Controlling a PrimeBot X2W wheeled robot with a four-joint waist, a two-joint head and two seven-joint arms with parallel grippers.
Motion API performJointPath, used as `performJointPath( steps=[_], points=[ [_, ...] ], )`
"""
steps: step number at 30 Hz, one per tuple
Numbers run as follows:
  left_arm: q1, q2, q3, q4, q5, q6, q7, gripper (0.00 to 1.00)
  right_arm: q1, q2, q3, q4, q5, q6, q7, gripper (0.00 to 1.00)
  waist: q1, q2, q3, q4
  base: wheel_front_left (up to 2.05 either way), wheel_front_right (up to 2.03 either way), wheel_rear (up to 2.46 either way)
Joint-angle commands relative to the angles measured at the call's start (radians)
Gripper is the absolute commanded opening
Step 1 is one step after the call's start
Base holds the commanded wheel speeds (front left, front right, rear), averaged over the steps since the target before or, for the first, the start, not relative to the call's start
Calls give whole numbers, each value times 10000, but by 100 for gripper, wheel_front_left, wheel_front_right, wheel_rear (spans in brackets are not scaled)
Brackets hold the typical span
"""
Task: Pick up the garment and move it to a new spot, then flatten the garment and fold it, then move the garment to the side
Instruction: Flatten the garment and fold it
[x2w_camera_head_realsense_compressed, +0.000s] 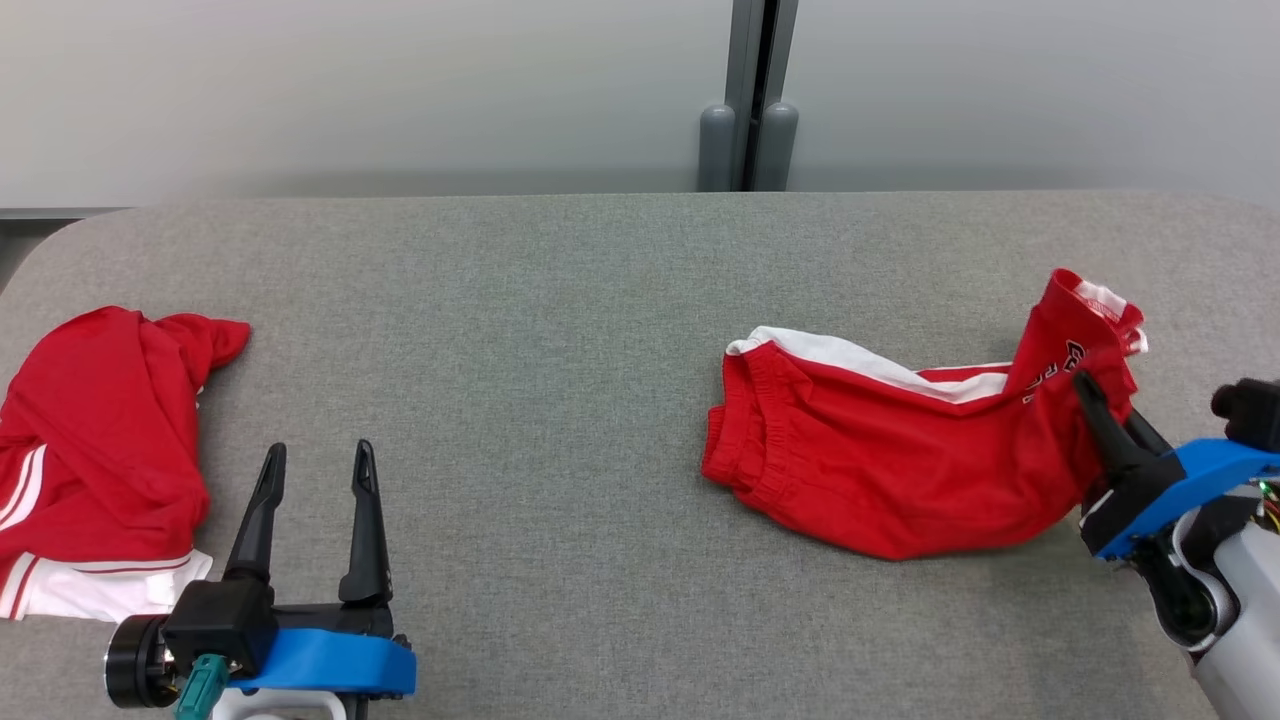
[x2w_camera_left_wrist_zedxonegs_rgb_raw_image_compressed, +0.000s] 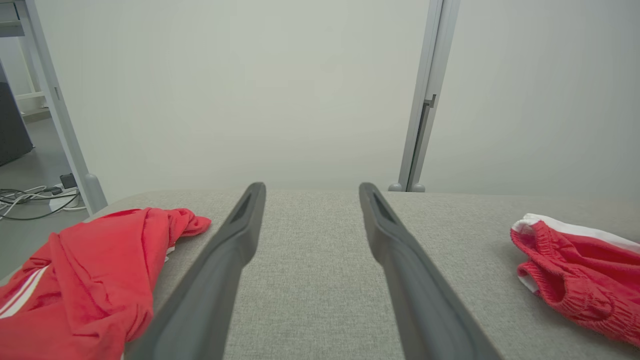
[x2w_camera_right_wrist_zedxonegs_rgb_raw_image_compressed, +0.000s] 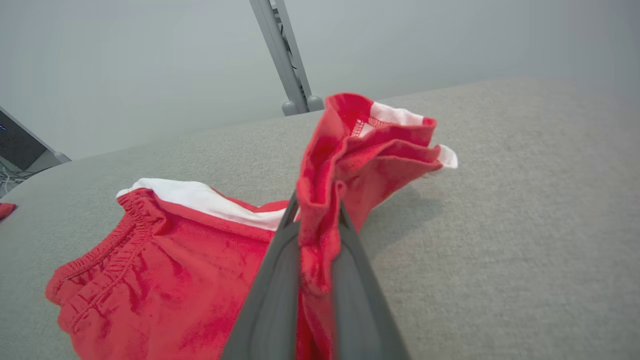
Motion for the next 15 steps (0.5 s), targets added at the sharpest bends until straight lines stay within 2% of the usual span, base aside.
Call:
performJointPath(
  steps=[1, 9, 15],
  points=[
    [18, -5, 23, 2, 38, 20, -29, 100, -162, 90, 58, -160, -129, 5, 19, 0, 0, 1, 1, 7, 0, 0, 0],
    [-129, -7, -101, 6, -158, 48, -29, 100, -594, 666, 413, -1247, -806, 5, 500, 0, 0, 1, -16, 247, 0, 0, 0],
    [-195, -6, -259, 38, -295, 94, -29, 100, -606, 1290, 654, -1501, -1281, 5, 959, 0, 0, 1, 57, 642, 0, 0, 0]
  ],
)
